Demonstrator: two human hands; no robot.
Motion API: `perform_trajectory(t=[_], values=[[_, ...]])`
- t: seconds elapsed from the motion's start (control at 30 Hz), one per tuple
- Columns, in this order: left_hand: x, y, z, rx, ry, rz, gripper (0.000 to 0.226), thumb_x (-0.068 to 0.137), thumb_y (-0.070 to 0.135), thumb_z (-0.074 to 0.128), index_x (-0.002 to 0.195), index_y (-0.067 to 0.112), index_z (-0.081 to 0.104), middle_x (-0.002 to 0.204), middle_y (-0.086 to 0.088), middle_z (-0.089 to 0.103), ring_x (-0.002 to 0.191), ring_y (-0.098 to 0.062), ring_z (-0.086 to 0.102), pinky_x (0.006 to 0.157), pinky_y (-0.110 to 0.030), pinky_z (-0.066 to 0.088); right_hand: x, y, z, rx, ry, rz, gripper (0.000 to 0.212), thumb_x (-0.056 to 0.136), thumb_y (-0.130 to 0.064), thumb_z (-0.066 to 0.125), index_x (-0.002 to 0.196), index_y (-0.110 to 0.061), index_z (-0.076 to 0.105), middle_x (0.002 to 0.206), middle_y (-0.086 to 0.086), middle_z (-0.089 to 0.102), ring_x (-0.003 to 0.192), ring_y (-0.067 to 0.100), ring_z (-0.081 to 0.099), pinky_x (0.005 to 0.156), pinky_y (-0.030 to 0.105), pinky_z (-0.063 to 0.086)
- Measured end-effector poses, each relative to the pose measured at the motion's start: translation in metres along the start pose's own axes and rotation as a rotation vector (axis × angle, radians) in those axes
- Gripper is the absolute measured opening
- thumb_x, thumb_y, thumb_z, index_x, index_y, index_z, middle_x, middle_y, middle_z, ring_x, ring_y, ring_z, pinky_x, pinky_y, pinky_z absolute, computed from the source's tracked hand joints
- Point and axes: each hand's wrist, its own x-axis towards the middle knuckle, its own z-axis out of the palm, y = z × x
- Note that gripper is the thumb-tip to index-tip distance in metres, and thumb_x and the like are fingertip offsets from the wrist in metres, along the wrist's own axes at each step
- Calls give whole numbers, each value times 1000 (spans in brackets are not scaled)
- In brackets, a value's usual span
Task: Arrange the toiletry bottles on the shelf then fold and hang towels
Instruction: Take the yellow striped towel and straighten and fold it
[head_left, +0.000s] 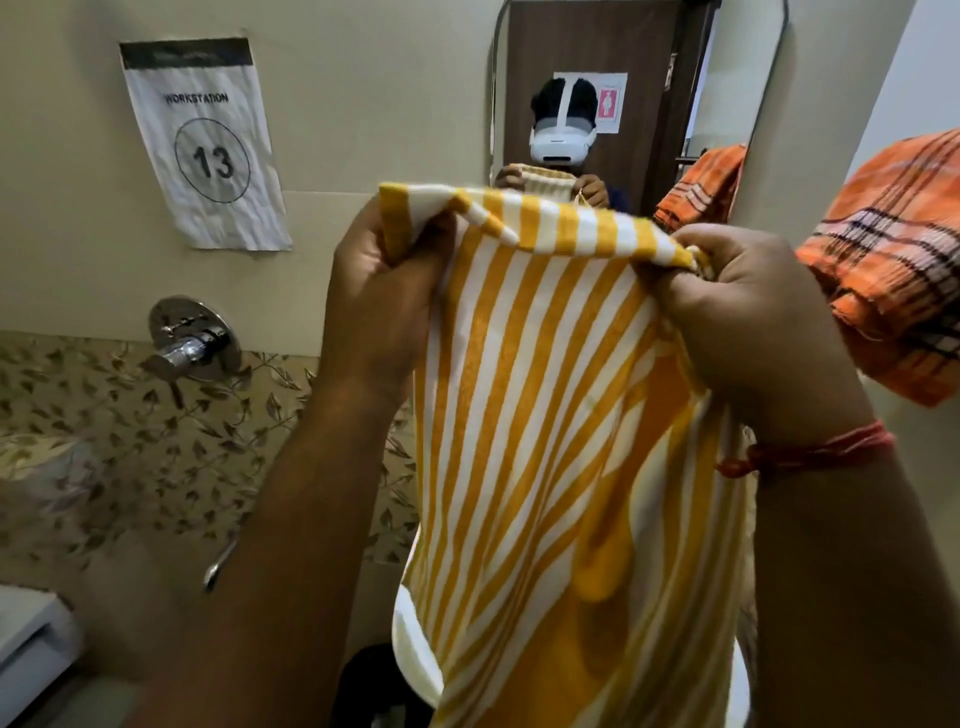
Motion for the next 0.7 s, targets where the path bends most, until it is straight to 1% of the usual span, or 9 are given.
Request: perform_trajectory(t=[0.2,0.27,0.33,0.37,0.43,0.5,0.57,0.63,0.7], values=[[3,17,9,218,-56,188,16,99,28,59,112,38,58,97,33,68,97,9,66,76,-10,53,2,0,0,65,-44,25,14,103,-25,53,106,-30,66,97,-10,71,84,7,68,75,21,58],[-1,19,10,282,-115,254,28,99,18,55,124,31,56,109,25,64,100,7,63,81,-14,54,3,-2,2,114,-97,41,13,102,-28,55,101,-32,68,94,-10,71,83,7,70,76,26,61],[-4,20,8,306,-248,260,47,94,11,52,136,29,47,119,15,57,98,2,63,82,-20,56,2,-4,5,130,-151,49,12,100,-30,57,97,-33,68,91,-8,72,81,7,70,73,28,62],[-5,20,6,293,-340,218,52,90,14,53,137,34,44,120,12,55,95,0,64,80,-23,56,2,-4,7,125,-168,49,12,100,-31,57,97,-32,69,90,-7,72,80,8,70,72,29,62],[-7,21,1,302,-536,130,46,86,36,60,128,44,46,118,11,55,93,-6,66,74,-24,57,2,-3,10,109,-184,42,14,99,-30,57,99,-28,70,89,-5,72,79,11,70,72,30,62],[-6,18,-2,357,-650,103,32,81,57,61,112,50,56,106,16,63,89,-8,69,69,-22,57,3,-2,13,103,-206,41,15,99,-27,55,97,-25,70,87,-4,71,77,8,69,67,21,59],[-5,12,-3,340,-565,103,8,85,55,59,91,51,63,90,19,68,79,-4,68,65,-17,55,3,0,16,80,-213,34,16,99,-27,54,90,-26,68,81,-6,68,73,4,66,57,11,51],[-1,4,-6,318,-258,122,15,93,41,56,84,48,66,86,21,69,80,2,67,69,-12,53,2,2,15,60,-202,32,17,99,-30,54,89,-26,67,79,-9,66,74,-2,63,55,7,48],[4,-2,-12,305,38,173,24,99,25,55,88,42,67,93,20,71,91,2,67,78,-13,55,2,5,13,45,-194,31,15,98,-31,55,92,-27,68,81,-12,65,77,-7,62,56,5,46]])
